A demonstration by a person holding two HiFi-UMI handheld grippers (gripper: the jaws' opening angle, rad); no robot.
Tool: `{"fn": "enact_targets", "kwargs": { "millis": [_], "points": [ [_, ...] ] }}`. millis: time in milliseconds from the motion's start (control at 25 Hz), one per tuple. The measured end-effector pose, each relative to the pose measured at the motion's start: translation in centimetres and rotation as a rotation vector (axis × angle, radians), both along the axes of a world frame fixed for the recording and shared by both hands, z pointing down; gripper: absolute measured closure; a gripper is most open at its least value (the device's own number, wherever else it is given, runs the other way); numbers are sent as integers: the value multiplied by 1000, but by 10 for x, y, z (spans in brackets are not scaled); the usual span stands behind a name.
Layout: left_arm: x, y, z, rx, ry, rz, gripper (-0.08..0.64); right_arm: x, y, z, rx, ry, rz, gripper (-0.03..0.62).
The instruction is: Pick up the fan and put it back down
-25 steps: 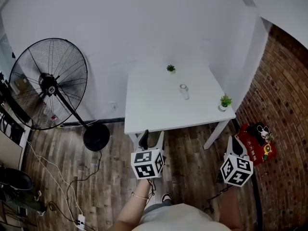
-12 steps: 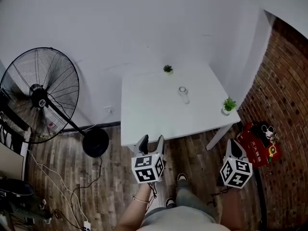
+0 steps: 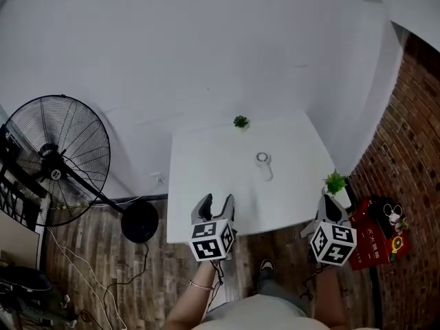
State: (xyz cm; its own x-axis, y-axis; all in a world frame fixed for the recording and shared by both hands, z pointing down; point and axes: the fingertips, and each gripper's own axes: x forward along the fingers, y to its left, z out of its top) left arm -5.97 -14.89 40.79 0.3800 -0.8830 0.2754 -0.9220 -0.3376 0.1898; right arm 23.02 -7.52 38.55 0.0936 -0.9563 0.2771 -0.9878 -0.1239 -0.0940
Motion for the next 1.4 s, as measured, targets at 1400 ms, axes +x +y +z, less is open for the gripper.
{"fn": "enact_targets", "kwargs": {
  "millis": [1400],
  "points": [
    [114,-172,42,-148,24,120,333,94,-145,7,-104,50,120,591]
  ]
}}
